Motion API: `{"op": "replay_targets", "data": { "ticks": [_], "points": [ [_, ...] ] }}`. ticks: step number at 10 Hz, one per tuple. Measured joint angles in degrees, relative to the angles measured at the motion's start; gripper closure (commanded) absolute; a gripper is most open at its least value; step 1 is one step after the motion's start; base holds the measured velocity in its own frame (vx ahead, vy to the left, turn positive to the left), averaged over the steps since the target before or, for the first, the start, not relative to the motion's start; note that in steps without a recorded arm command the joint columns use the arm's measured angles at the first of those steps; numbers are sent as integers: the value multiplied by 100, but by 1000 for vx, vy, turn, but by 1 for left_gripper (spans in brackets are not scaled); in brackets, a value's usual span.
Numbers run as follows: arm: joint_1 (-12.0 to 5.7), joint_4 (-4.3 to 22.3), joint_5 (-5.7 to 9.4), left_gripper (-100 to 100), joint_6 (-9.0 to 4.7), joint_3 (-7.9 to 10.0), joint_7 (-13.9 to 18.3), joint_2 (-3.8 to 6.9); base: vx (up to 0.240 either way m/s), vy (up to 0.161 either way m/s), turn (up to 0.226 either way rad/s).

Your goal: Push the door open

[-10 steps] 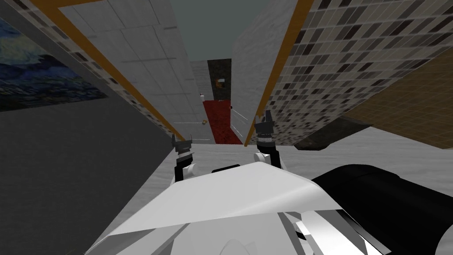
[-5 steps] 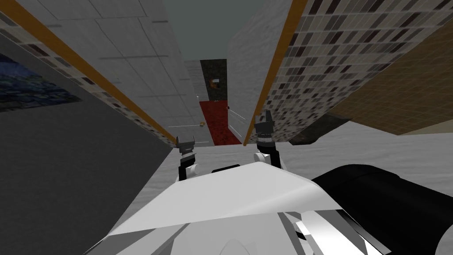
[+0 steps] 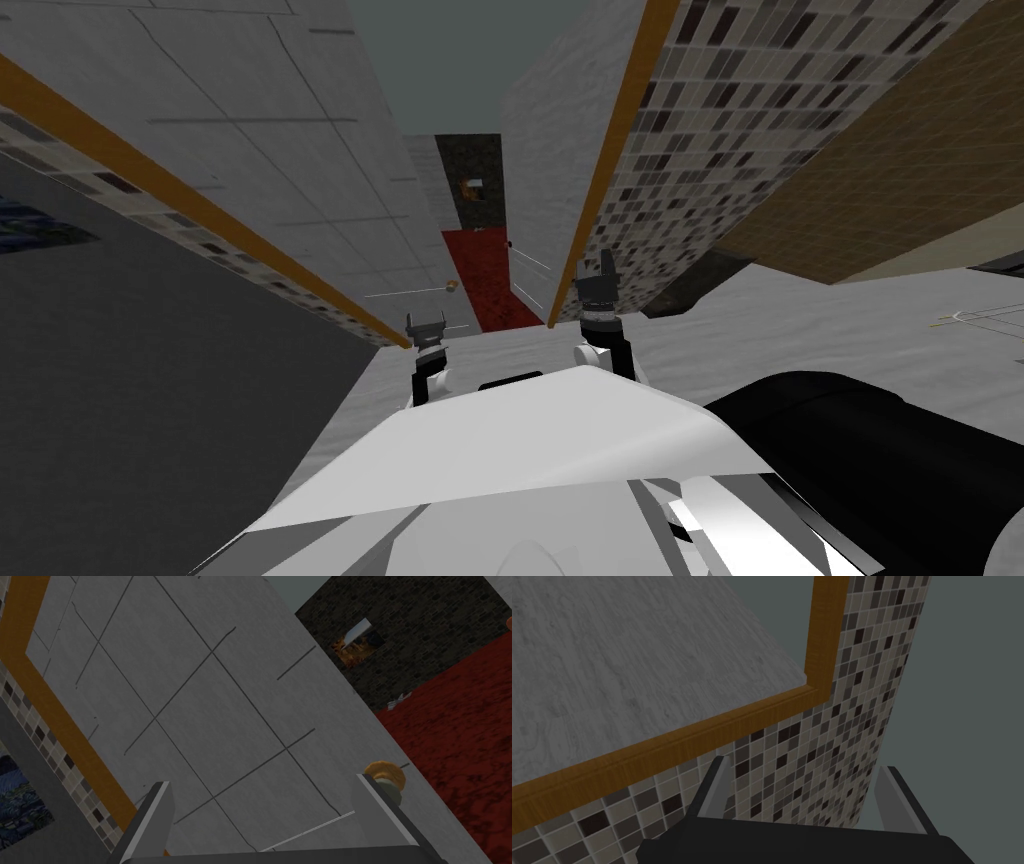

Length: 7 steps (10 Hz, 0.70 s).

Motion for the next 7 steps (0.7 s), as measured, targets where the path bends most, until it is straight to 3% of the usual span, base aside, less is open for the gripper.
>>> {"op": "replay_targets", "data": {
  "ticks": [7],
  "points": [
    [-224,928,558,-100,-283,-190,704,-42,45,109,-174]
  ]
}}
